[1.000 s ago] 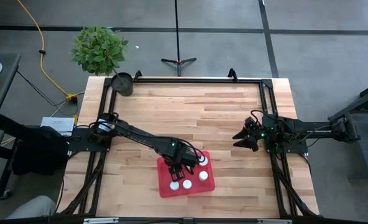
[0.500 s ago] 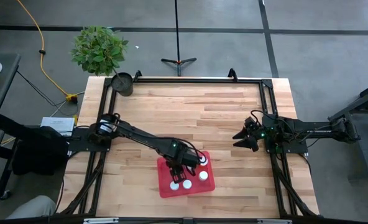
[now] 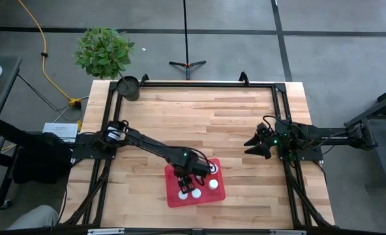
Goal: Pick and place pill bottles into a basket
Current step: Put the white pill bottle into the red bin, then return to Home Position
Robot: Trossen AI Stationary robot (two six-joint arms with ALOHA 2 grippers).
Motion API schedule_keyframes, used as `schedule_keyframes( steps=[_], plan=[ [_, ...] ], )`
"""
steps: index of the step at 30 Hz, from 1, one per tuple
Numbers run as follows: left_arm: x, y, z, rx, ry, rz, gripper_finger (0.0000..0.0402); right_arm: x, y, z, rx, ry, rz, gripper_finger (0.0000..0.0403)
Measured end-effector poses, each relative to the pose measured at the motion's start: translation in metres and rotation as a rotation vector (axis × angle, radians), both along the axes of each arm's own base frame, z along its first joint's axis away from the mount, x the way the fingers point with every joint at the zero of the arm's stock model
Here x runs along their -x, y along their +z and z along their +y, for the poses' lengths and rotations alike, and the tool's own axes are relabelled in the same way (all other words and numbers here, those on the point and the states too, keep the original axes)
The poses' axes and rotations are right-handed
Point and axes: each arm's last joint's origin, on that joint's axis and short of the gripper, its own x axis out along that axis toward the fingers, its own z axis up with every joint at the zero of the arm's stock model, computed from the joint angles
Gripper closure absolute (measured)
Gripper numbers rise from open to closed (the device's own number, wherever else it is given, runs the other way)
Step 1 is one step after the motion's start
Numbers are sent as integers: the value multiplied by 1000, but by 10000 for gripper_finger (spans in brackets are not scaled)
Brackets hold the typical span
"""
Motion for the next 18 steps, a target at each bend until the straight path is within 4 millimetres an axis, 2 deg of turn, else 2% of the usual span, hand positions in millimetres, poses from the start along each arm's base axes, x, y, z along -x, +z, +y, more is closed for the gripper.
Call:
schedule_keyframes(
  steps=[6, 10, 18],
  plan=[
    [0, 3, 0, 10, 0, 0, 81, 0, 0, 0, -1, 0, 0, 91],
    [1, 5, 0, 16, 0, 15, 75, 0, 0, 0, -1, 0, 0, 91],
    [-4, 30, 1, -34, -20, -32, 74, 0, 0, 0, -3, -1, 0, 91]
  ],
)
